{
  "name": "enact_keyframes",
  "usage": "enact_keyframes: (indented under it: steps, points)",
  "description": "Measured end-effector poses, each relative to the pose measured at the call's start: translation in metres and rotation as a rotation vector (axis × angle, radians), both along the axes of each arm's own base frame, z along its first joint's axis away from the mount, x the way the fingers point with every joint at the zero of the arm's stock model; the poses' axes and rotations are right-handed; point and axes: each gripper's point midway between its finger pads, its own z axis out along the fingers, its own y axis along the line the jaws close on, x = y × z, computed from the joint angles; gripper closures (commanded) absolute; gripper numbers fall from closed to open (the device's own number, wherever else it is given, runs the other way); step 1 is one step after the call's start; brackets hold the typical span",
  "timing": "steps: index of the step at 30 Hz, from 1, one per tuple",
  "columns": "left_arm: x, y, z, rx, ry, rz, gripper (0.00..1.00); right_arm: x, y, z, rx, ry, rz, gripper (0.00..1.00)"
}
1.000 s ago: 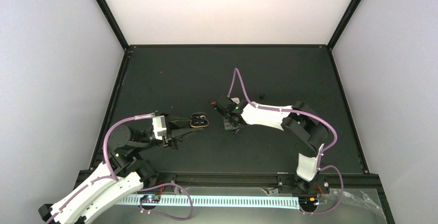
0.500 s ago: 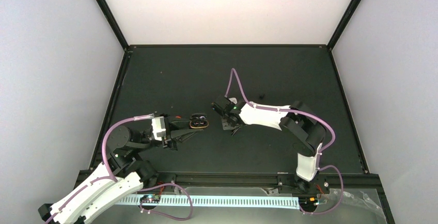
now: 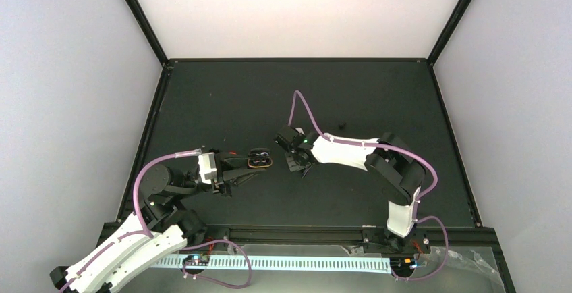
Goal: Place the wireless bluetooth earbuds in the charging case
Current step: Pick up the earbud from the center of the board.
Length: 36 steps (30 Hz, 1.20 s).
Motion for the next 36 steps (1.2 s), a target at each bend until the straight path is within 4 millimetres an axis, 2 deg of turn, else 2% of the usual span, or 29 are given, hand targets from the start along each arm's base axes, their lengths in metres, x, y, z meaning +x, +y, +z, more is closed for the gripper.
enact_keyframes:
  steps: [6,12,22,36]
  points:
    - [-0.0002,-0.0002,-0.0001,0.000,0.000,-0.001,0.98,-0.0006,0.0046,0.0024,-0.005,-0.005,0.050,0.85]
    - [-0.0002,-0.0002,-0.0001,0.000,0.000,-0.001,0.98,-0.0032,0.0055,-0.0031,-0.015,0.015,0.068,0.77]
    - [0.0000,-0.0002,-0.0002,0.001,0.001,-0.001,0.99,-0.0013,0.0097,-0.0046,-0.017,0.024,0.069,0.79]
    - [0.0000,-0.0002,-0.0002,0.001,0.000,-0.001,0.98,-0.0023,0.0078,-0.0051,-0.021,0.029,0.057,0.75]
